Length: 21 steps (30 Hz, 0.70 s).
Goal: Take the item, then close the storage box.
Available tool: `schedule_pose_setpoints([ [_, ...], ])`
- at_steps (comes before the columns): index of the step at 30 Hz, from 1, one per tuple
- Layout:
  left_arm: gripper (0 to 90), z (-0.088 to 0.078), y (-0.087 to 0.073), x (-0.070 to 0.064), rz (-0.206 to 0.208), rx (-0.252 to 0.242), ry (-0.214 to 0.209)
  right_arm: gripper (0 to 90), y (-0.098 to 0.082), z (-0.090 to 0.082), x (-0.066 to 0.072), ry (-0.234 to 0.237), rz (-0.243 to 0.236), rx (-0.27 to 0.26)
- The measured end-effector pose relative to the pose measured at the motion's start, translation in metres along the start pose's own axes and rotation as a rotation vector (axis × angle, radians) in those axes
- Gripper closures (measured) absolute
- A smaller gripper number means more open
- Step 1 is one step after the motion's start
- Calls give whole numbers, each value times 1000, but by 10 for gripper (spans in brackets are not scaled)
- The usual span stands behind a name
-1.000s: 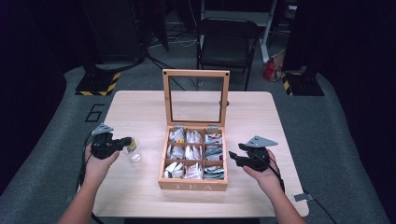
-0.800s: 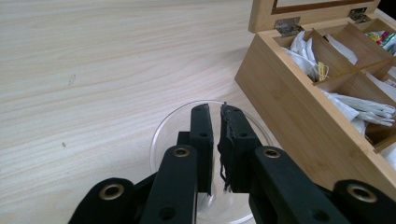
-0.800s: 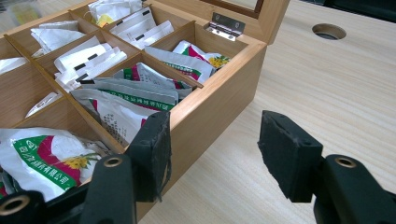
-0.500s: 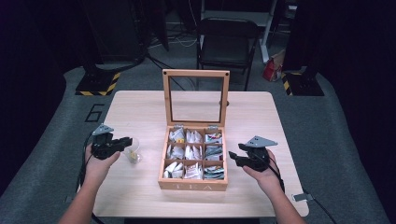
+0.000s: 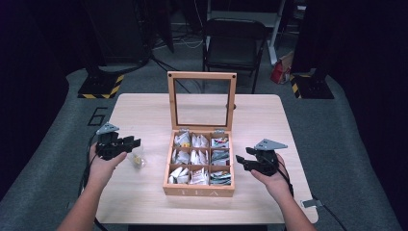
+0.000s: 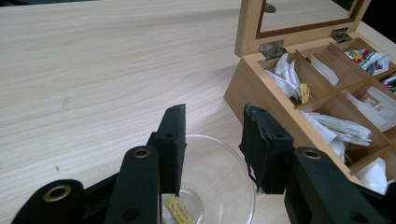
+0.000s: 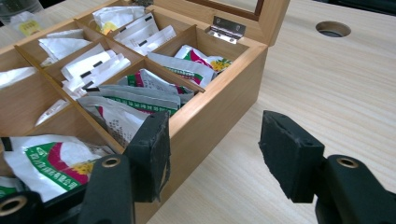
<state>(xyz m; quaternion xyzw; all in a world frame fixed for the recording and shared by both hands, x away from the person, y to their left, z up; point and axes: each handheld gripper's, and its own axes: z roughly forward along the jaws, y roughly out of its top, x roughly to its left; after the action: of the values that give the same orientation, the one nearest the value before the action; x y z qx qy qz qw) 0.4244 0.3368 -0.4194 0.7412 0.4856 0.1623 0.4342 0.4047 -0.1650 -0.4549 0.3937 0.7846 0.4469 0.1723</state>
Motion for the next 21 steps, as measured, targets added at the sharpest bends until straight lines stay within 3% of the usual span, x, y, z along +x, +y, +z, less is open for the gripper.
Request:
schedule_pose_setpoints([
  [9, 598, 3, 9, -6, 11, 0, -9, 428, 5, -2, -1, 14, 3, -1],
  [21, 594, 15, 32, -25, 62, 3, -46, 428, 20, -3, -6, 31, 0, -5],
])
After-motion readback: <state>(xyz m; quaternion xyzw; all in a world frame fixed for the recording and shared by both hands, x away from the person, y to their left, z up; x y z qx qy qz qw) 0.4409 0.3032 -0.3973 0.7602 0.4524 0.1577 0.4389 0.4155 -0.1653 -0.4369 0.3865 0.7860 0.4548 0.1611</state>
